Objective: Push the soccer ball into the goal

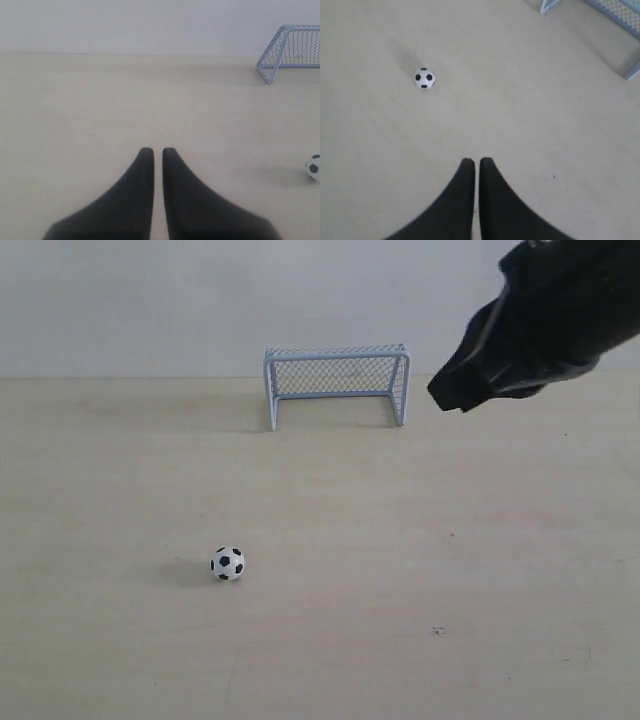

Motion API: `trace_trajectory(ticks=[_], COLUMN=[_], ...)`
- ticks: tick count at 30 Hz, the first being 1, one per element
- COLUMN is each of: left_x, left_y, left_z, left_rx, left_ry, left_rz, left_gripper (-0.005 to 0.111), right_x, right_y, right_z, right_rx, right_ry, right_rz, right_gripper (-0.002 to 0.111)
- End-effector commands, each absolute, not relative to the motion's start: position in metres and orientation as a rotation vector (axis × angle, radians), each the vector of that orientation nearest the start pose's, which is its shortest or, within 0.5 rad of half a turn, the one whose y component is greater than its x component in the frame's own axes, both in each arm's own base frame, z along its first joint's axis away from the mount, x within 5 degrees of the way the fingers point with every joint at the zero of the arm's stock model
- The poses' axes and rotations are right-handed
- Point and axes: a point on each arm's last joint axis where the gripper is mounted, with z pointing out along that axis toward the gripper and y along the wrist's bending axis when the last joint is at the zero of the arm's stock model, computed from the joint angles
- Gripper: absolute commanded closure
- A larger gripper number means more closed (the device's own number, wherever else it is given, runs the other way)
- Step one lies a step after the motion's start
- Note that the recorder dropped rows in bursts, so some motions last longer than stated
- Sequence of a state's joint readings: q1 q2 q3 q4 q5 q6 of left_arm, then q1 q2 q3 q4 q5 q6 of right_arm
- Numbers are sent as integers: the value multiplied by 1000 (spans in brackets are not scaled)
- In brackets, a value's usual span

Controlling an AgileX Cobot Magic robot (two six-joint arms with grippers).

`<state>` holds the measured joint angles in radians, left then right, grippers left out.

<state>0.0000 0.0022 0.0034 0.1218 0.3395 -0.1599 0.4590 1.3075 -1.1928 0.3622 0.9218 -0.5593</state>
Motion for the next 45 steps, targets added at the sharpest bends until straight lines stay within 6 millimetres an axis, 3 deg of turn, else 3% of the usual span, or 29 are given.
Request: trace_trajectory(ticks=[1, 3, 12, 18, 33, 45], left_x=[54, 54, 54, 54, 54, 54], left_y=[4, 4, 4, 4, 4, 4], left_z=[183, 183, 183, 183, 183, 183], left_rx=[-77, -77, -77, -77, -77, -77], left_ry=[1821, 1821, 1821, 1819, 1819, 1819], left_rz=[2, 2, 2, 2, 2, 2], left_gripper=[100, 100, 100, 100, 100, 100], right_x=[239, 246, 261, 252, 267, 278], right_y=[163, 176, 194, 240, 326, 375], right_z=[349, 343, 312, 275, 233, 197], right_rx=[-1152, -1200, -1273, -1516, -1674, -1758], right_ry=[2359, 2408, 2489, 2458, 2385, 2379], right_rz=[323, 331, 342, 216, 265, 247], right_gripper=[108, 108, 108, 108, 108, 108])
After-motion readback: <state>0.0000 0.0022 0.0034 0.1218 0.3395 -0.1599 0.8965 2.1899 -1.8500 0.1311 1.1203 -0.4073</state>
